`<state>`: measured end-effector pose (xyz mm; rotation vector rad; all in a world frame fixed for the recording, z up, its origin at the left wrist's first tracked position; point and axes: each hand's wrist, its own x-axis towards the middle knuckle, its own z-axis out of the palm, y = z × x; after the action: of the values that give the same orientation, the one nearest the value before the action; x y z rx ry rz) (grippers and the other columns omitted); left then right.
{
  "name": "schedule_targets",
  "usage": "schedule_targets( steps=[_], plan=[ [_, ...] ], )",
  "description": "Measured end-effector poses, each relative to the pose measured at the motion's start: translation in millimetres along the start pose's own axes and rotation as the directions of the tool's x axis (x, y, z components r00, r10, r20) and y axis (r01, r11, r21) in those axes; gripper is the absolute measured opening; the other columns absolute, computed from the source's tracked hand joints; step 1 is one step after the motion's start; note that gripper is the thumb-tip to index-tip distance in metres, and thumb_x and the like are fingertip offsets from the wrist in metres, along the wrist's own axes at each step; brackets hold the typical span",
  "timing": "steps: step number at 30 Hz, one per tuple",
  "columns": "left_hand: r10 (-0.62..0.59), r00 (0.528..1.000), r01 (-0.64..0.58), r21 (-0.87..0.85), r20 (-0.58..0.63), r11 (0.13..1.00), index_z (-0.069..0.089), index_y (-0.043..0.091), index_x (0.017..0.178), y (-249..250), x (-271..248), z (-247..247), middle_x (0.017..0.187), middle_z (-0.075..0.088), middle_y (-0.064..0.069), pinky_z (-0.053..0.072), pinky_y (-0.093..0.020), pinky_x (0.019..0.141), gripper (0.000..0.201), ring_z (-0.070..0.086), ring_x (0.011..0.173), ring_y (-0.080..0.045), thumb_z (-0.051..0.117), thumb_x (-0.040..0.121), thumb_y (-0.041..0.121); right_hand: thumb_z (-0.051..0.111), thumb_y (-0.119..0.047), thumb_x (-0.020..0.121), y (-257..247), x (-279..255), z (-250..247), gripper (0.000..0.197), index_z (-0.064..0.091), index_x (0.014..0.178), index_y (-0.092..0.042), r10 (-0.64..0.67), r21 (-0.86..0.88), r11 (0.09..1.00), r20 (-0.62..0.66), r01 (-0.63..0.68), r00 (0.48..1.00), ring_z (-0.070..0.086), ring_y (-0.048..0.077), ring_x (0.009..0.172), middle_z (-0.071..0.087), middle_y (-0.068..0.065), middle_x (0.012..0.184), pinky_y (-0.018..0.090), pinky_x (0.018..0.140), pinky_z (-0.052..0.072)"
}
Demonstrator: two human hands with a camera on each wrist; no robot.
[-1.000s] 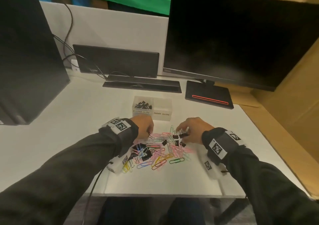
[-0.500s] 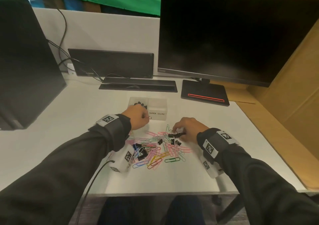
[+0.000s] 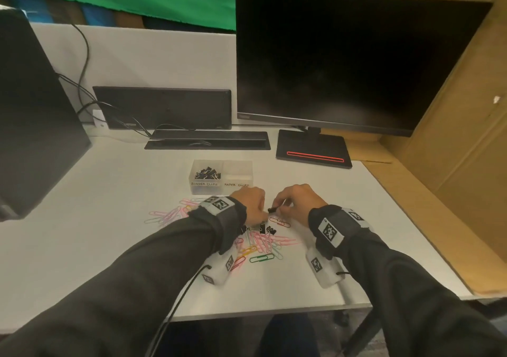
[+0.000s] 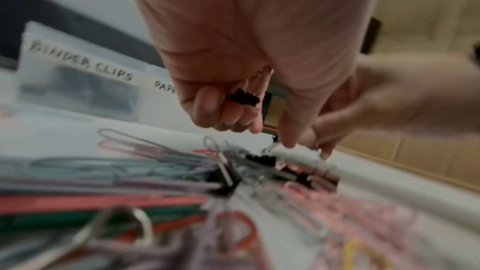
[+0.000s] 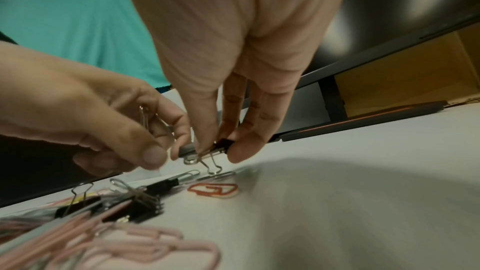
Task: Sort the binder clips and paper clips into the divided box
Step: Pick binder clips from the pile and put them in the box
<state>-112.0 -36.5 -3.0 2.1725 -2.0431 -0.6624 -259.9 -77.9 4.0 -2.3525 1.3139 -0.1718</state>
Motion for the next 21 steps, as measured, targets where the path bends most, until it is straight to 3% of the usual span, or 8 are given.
schedule_targets(
  steps=[3, 7, 9, 12, 15, 18, 21],
  plan=[
    [0.014, 1.0, -0.012, 0.153, -0.013, 0.988, 0.056, 0.011, 0.108, 2, 5, 11, 0.112, 0.06, -0.013, 0.048, -0.035, 0.079, 0.039, 0.06, 0.099, -0.032, 0.061, 0.084, 0.041, 0.064, -0.012, 0.089, 6, 1, -2, 0.016, 0.075, 0.1, -0.013, 0.003, 0.012, 1.0, -0.038, -0.003, 0.999, 0.061, 0.022, 0.097, 0.071, 0.007, 0.107, 0.023, 0.082, 0.041],
    [-0.002, 1.0, 0.002, 0.197, -0.004, 0.98, 0.051, 0.006, 0.119, 6, 7, 13, 0.121, 0.057, -0.017, 0.048, -0.036, 0.083, 0.037, 0.059, 0.107, -0.034, 0.053, 0.092, 0.032, 0.064, -0.013, 0.089, 11, 1, -7, 0.016, 0.074, 0.102, -0.012, 0.052, 0.104, 0.994, -0.094, -0.042, 0.994, 0.062, 0.022, 0.093, 0.072, 0.008, 0.103, 0.025, 0.086, 0.045],
    [0.0, 1.0, 0.001, 0.217, -0.005, 0.976, 0.047, 0.004, 0.122, 8, 5, 12, 0.121, 0.057, -0.018, 0.048, -0.036, 0.081, 0.038, 0.059, 0.108, -0.035, 0.052, 0.093, 0.029, 0.066, -0.013, 0.088, 15, 1, -11, 0.015, 0.074, 0.1, -0.011, 0.085, 0.186, 0.981, -0.117, -0.062, 0.989, 0.067, 0.022, 0.084, 0.072, 0.009, 0.097, 0.024, 0.08, 0.05],
    [0.005, 1.0, -0.006, 0.198, 0.007, 0.98, 0.042, 0.003, 0.124, 9, 6, 13, 0.118, 0.059, -0.019, 0.045, -0.035, 0.074, 0.038, 0.06, 0.105, -0.037, 0.052, 0.093, 0.024, 0.068, -0.011, 0.087, 19, 2, -16, 0.013, 0.074, 0.098, -0.009, 0.139, 0.322, 0.943, -0.151, -0.084, 0.979, 0.068, 0.017, 0.069, 0.072, 0.008, 0.09, 0.011, 0.062, 0.047],
    [-0.01, 1.0, 0.005, 0.189, 0.028, 0.982, 0.039, 0.003, 0.125, 9, 6, 12, 0.117, 0.059, -0.019, 0.045, -0.035, 0.074, 0.037, 0.061, 0.105, -0.037, 0.05, 0.092, 0.015, 0.069, -0.011, 0.085, 16, 4, -19, 0.012, 0.074, 0.096, -0.011, 0.163, 0.401, 0.913, -0.191, -0.075, 0.968, 0.068, 0.014, 0.066, 0.071, 0.005, 0.087, 0.02, 0.07, 0.057],
    [-0.025, 0.999, 0.021, 0.156, 0.021, 0.988, 0.041, 0.004, 0.129, 3, 0, -1, 0.122, 0.056, -0.018, 0.047, -0.036, 0.082, 0.038, 0.058, 0.108, -0.036, 0.047, 0.093, 0.015, 0.069, -0.009, 0.085, 4, 9, -20, 0.011, 0.074, 0.095, -0.01, 0.158, 0.457, 0.889, -0.222, -0.041, 0.962, 0.067, 0.015, 0.067, 0.07, 0.005, 0.086, 0.017, 0.066, 0.056],
    [0.003, 0.998, 0.001, 0.06, -0.065, 0.998, 0.057, 0.001, 0.121, -16, -11, -31, 0.123, 0.06, -0.018, 0.048, -0.039, 0.096, 0.034, 0.058, 0.11, -0.034, 0.038, 0.097, 0.016, 0.069, -0.007, 0.085, -16, 21, -19, 0.011, 0.074, 0.095, -0.009, 0.123, 0.477, 0.879, -0.238, 0.006, 0.963, 0.066, 0.013, 0.068, 0.07, 0.006, 0.086, 0.02, 0.069, 0.058]
  ],
)
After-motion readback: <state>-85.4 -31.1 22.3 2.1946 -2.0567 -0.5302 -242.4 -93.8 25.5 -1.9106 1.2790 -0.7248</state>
